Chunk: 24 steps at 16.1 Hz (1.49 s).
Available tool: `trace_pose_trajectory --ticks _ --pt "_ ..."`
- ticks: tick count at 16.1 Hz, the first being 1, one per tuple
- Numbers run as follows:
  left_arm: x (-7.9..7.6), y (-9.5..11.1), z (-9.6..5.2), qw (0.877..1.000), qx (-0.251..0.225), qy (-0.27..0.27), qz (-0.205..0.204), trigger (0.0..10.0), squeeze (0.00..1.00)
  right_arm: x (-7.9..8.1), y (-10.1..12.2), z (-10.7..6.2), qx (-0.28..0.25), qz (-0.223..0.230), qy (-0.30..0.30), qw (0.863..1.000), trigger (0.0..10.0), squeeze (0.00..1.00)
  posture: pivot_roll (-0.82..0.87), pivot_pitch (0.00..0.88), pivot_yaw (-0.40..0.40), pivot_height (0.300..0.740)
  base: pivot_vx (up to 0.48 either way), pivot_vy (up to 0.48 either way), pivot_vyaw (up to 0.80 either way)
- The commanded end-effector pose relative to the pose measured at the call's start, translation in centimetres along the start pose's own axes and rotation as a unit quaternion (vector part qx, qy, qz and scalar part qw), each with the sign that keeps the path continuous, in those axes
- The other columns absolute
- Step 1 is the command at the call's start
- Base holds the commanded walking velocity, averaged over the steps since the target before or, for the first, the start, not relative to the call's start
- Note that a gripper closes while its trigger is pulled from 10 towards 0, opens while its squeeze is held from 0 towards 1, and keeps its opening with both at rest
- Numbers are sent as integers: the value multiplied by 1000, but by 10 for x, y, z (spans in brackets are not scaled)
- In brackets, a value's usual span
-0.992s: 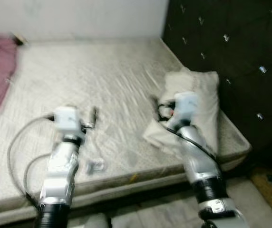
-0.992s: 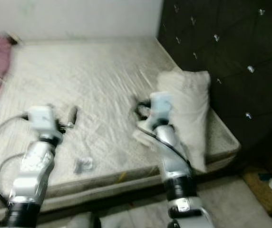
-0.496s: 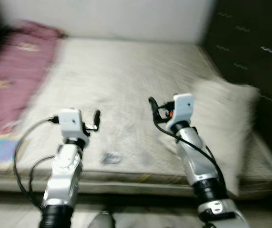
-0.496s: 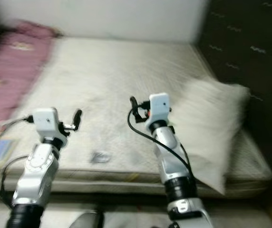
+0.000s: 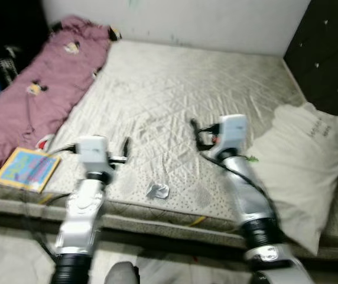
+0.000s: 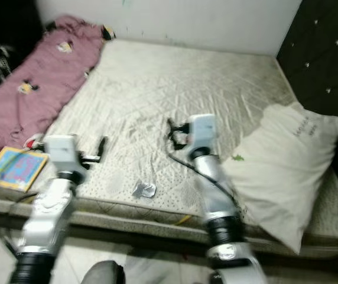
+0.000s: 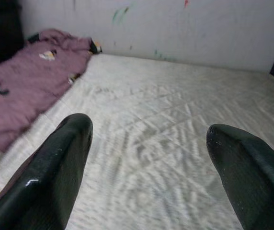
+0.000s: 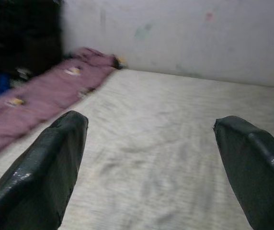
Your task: Clean up the room
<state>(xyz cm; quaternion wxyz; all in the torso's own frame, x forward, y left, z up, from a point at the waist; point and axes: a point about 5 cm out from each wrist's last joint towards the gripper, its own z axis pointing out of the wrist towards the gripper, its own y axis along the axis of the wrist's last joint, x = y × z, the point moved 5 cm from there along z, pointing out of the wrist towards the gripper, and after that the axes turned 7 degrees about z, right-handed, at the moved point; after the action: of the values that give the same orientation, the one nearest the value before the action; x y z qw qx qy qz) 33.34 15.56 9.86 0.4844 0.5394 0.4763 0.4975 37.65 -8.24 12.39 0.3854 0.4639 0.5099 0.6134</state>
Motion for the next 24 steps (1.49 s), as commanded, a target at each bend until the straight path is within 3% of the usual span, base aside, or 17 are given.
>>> trace_pose_trajectory --ticks 1,9,20,24 --pt "-9 4 3 1000 -5 -12 -9 10000 0 -13 3 -2 -3 -5 -15 1000 10000 0 66 0 -52 740 0 480 0" --pt "-6 4 3 1000 -4 -3 -10 10000 0 -15 2 -2 1 -2 -19 1000 10000 0 65 0 -53 740 0 480 0" --pt "-9 10 2 999 -25 -21 -14 10000 0 -16 0 -2 6 1 -19 1000 10000 0 68 0 -58 740 0 0 0" --pt "-10 10 2 999 -26 -26 -13 10000 0 -17 0 -2 5 2 -18 1000 10000 0 66 0 -59 740 0 0 -409"
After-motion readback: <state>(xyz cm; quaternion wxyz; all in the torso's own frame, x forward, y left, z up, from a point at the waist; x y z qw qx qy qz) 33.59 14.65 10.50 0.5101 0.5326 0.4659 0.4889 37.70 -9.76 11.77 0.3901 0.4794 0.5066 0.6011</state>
